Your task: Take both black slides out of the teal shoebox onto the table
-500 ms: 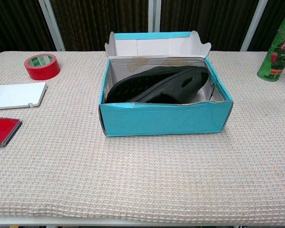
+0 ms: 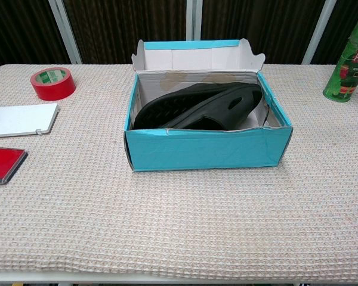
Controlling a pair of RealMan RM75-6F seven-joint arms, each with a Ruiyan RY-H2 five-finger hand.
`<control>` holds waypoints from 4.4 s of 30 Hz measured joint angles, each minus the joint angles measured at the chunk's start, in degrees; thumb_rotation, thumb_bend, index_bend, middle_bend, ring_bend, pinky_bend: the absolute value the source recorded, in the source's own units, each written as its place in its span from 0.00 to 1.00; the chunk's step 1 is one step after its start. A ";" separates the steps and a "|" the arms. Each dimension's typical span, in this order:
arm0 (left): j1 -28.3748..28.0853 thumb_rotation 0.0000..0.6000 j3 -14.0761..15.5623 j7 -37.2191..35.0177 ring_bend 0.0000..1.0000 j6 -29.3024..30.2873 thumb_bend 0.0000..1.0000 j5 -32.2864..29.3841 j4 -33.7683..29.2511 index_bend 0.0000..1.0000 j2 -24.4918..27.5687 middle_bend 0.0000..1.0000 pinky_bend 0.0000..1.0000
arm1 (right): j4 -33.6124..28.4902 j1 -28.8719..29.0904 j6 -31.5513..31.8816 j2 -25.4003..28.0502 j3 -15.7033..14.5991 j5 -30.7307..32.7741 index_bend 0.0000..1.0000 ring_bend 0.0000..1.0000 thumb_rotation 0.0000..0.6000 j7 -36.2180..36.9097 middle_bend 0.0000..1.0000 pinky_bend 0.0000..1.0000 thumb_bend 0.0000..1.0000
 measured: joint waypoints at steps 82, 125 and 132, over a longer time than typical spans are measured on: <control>-0.78 1.00 -0.03 -8.66 0.08 -1.99 0.06 0.40 5.66 0.14 -1.71 0.17 0.05 | 16.28 40.47 -15.60 -28.03 8.34 -2.94 0.71 0.22 1.00 -17.83 0.61 0.16 0.39; -1.02 1.00 0.50 -7.55 0.08 -1.81 0.06 1.12 3.49 0.14 -0.81 0.17 0.05 | 16.41 33.26 -44.10 -10.32 15.63 43.91 0.00 0.00 1.00 15.59 0.00 0.00 0.32; -1.92 1.00 0.10 -7.41 0.08 -2.10 0.06 1.81 3.71 0.14 -0.24 0.17 0.05 | 13.42 32.12 -37.12 -9.55 15.98 38.15 0.00 0.00 1.00 14.86 0.00 0.00 0.22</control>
